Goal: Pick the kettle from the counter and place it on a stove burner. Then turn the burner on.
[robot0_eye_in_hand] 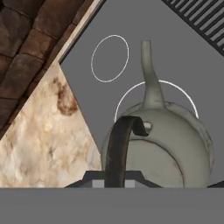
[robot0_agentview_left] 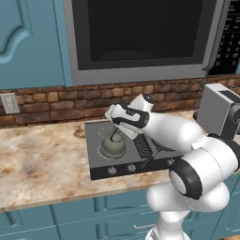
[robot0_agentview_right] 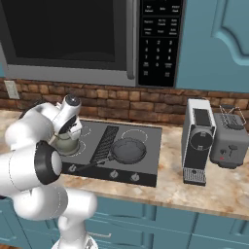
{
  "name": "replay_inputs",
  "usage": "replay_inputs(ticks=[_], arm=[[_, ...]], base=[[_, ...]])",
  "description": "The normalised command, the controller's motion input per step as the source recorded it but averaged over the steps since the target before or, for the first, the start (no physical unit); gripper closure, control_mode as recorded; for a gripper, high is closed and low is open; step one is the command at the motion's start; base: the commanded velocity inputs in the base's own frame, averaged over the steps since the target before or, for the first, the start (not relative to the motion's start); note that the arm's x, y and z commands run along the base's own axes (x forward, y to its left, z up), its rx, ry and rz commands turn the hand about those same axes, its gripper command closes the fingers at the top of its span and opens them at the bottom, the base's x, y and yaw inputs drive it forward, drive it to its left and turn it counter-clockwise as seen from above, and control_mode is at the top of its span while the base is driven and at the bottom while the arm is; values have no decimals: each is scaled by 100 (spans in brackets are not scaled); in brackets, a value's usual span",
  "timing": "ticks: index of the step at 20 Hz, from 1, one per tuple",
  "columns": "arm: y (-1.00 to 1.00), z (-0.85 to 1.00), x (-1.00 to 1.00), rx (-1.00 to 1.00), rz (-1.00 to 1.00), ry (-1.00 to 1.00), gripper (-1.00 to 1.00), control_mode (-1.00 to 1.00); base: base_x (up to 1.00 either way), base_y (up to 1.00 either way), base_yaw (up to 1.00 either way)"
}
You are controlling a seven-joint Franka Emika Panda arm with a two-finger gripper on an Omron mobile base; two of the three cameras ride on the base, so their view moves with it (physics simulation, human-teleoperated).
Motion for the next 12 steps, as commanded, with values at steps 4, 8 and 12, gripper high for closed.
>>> replay_inputs(ticks=[4, 8, 12], arm=[[12, -2, 20, -6, -3, 0, 100, -100], [3, 0, 13, 0, -3, 0, 100, -100], [0, 0, 11, 0, -4, 0, 100, -100]], base=[[0, 0, 0], [0, 0, 0], [0, 0, 0]])
